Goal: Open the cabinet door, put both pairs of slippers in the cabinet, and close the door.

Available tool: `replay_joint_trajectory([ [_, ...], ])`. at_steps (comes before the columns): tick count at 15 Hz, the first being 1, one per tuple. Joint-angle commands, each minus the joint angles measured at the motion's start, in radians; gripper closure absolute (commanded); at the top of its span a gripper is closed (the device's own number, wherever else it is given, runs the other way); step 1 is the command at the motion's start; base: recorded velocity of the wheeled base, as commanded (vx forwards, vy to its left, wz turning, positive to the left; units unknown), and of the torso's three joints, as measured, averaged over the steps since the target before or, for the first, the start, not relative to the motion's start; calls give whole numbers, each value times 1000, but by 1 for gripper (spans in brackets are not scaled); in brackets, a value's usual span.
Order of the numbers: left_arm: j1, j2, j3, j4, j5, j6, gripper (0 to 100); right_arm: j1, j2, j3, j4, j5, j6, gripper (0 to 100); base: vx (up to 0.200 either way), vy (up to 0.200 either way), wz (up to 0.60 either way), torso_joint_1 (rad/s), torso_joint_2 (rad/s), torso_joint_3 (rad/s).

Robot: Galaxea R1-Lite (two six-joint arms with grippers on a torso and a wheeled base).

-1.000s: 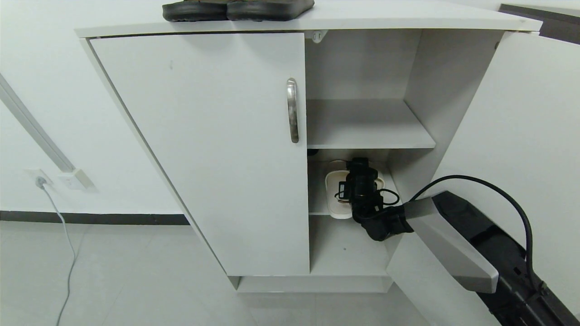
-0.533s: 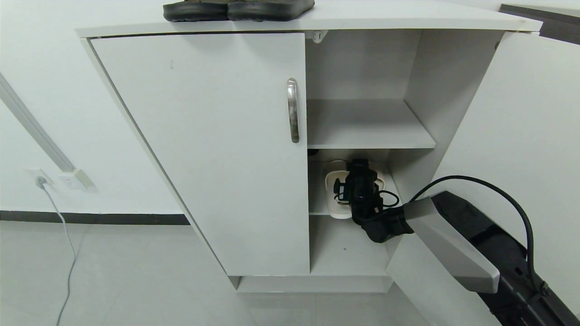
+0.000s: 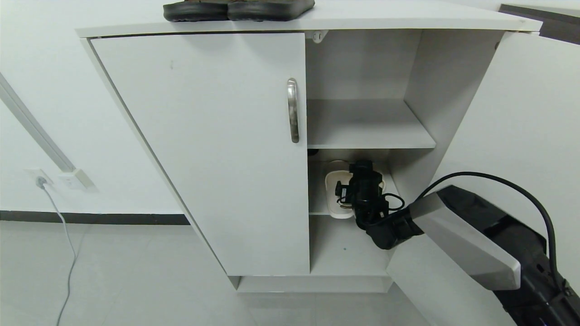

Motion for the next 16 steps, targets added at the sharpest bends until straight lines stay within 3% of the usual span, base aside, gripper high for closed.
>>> replay_joint_trajectory([
  [1,0,1,0,0,0,2,100,16,-87,120,-46,-1,0,0,0,0,0,0,0,0],
  [10,0,1,0,0,-1,-3,100,202,-549,907,-293,-7,3,0,0,0,0,0,0,0],
  [12,0,1,0,0,-1,-3,100,251,-582,994,-335,-7,21,0,0,0,0,0,0,0],
  [16,0,1,0,0,0,-4,100,258,-572,1019,-338,-10,37,0,-50,0,0,1,-1,1],
])
